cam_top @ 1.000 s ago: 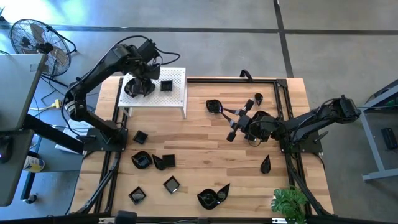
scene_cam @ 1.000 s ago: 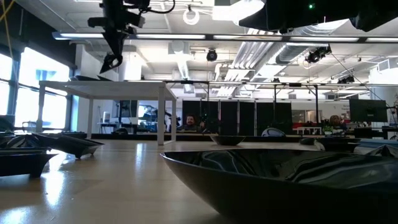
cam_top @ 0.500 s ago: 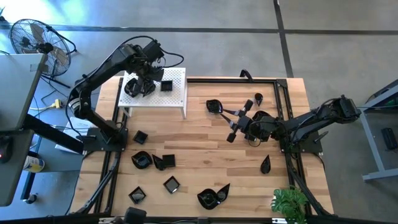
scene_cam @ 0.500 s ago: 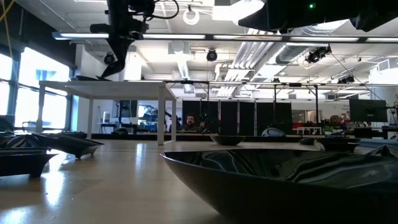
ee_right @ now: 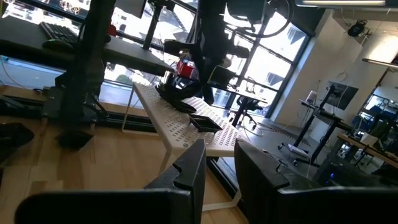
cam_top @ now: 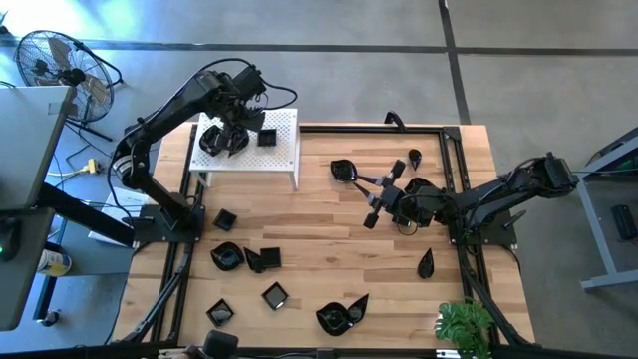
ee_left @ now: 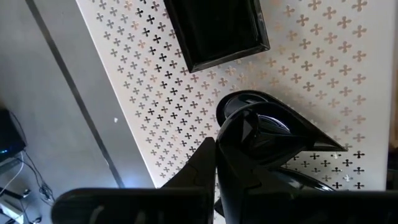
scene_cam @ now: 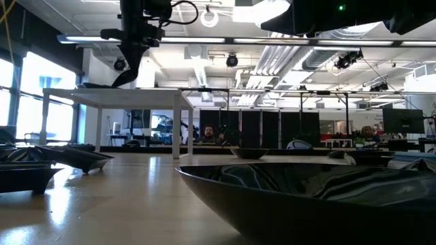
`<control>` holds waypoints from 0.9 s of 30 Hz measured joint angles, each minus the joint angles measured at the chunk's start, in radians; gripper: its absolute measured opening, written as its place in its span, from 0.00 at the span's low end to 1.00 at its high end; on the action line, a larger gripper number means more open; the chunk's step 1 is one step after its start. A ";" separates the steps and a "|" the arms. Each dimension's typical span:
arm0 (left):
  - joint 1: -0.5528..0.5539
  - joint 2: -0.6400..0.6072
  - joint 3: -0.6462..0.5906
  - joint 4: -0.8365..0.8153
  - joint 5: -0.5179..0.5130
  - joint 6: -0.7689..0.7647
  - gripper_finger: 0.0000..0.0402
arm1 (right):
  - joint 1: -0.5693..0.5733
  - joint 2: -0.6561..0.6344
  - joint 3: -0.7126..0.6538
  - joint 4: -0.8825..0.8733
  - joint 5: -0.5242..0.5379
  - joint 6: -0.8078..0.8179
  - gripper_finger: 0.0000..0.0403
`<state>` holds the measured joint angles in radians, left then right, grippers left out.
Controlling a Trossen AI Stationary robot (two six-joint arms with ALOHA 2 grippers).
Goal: Pick & Place Mini shaped plates
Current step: Stack the black drop shaped plate on top of the black drop shaped plate on the shelf
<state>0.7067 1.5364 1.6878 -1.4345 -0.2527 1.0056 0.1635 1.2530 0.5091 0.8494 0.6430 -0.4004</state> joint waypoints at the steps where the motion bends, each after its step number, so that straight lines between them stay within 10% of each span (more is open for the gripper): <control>1: 0.000 0.000 0.000 0.000 0.000 -0.004 0.00 | 0.000 0.000 0.000 0.000 0.000 0.000 0.18; 27: 0.000 0.000 0.000 0.031 0.002 -0.023 0.13 | 0.000 0.000 0.000 -0.008 0.000 -0.003 0.18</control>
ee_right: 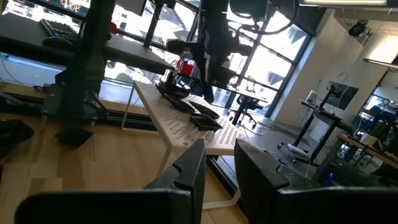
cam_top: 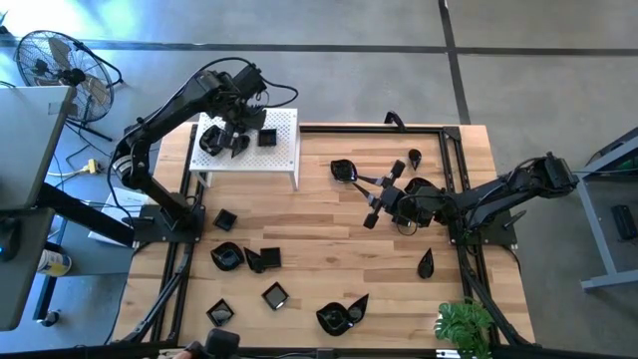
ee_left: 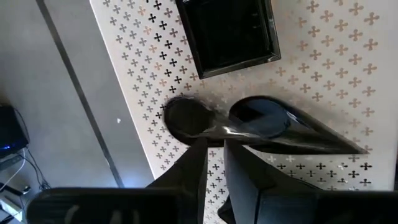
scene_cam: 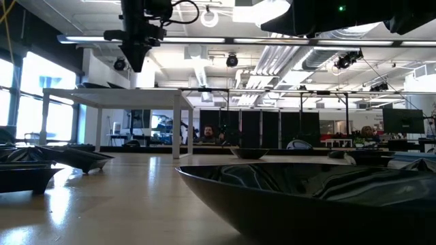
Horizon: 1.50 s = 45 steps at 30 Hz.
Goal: Pick & Place Mini shaped plates
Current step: Stack the black drop shaped plate on top of the black drop shaped plate on the shelf
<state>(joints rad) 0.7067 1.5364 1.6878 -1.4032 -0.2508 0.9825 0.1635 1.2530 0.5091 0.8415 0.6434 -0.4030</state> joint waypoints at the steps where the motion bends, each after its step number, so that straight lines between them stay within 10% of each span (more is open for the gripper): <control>1: 0.000 0.000 0.000 0.003 0.000 0.000 0.13 | 0.000 0.000 0.000 0.000 0.000 -0.001 0.18; 9: 0.000 0.000 0.000 0.060 0.000 -0.090 0.10 | 0.000 0.000 0.000 -0.003 0.000 -0.002 0.18; 22: 0.237 0.076 -0.001 0.177 0.157 -0.781 0.08 | 0.000 0.000 0.000 -0.009 0.000 -0.002 0.18; 45: 0.315 0.208 -0.001 0.158 0.233 -0.752 0.26 | 0.000 0.000 0.000 -0.023 0.000 -0.007 0.18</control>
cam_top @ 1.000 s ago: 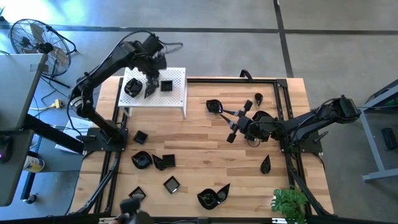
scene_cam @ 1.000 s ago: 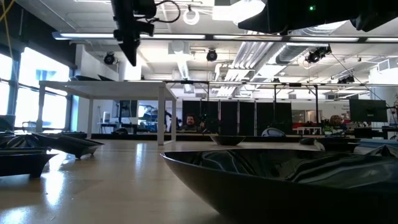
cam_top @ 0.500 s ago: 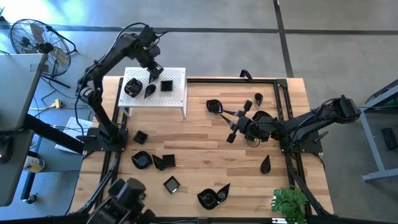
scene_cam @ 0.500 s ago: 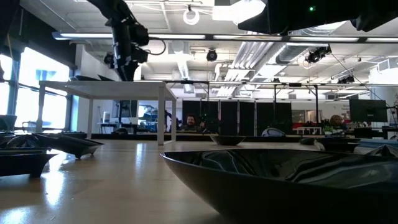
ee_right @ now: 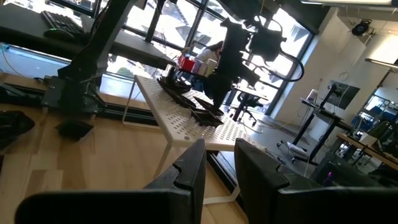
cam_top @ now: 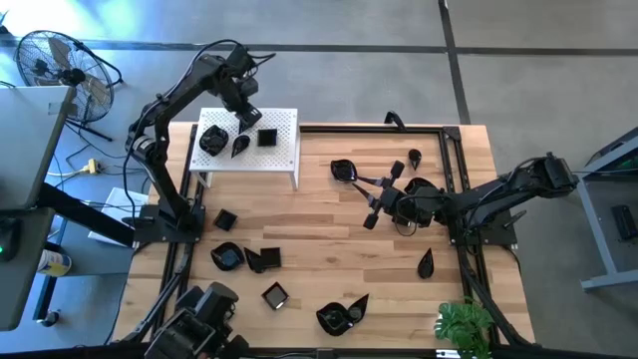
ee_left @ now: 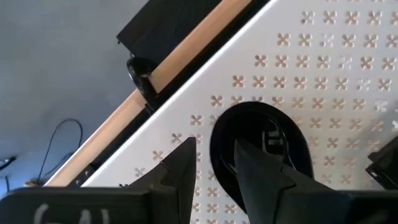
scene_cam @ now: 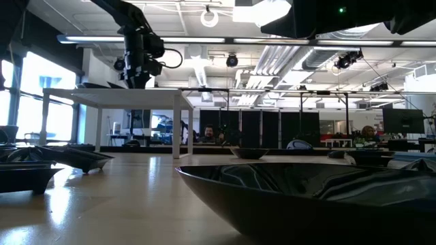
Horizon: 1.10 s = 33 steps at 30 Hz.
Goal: Pick & Place Mini shaped plates
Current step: Stack the black drop shaped plate on top of the black drop shaped plate on the shelf
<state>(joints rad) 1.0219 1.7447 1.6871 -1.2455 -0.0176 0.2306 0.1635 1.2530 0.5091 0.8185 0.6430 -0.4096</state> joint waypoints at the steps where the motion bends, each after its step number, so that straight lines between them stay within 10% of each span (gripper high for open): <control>1: 0.003 0.000 0.000 -0.004 0.001 0.000 0.26 | 0.000 0.000 0.000 0.000 0.000 0.000 0.18; 33: 0.006 0.000 0.000 -0.020 0.027 0.053 0.00 | 0.000 0.000 0.000 -0.006 0.000 -0.003 0.18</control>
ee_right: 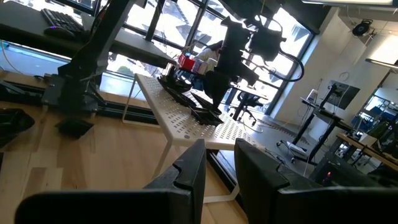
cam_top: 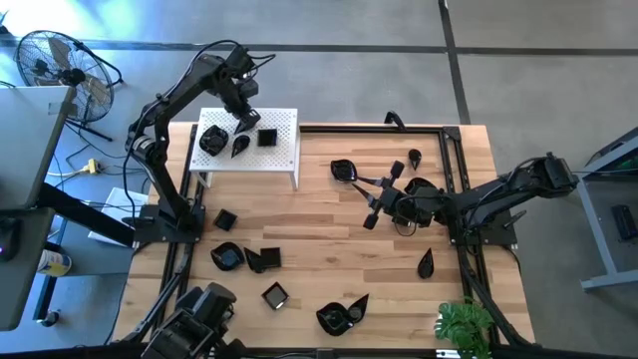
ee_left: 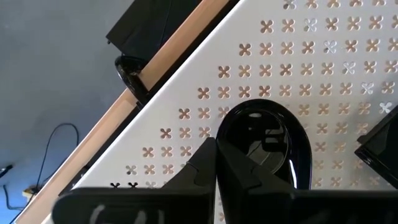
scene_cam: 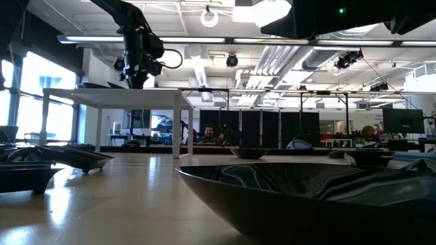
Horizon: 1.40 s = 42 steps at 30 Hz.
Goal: Pick & Place Mini shaped plates
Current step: Stack the black drop shaped plate on top of the black drop shaped plate on the shelf
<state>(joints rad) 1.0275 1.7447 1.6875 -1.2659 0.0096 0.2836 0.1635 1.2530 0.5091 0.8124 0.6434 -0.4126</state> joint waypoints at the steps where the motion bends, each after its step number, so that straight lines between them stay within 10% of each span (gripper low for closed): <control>1: 0.000 0.000 0.000 0.000 -0.001 0.000 0.00 | 0.000 0.000 0.000 0.000 0.000 0.000 0.18; 23: -0.072 -0.085 0.164 -0.153 0.107 -0.259 0.00 | 0.000 0.000 0.000 -0.024 0.007 -0.020 0.18; 42: -0.164 -0.509 -0.364 0.065 0.030 -0.659 0.00 | 0.000 0.000 0.000 -0.040 0.005 -0.017 0.18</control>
<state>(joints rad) 0.8631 1.2355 1.3230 -1.2009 0.0400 -0.3753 0.1635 1.2526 0.5087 0.7727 0.6487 -0.4294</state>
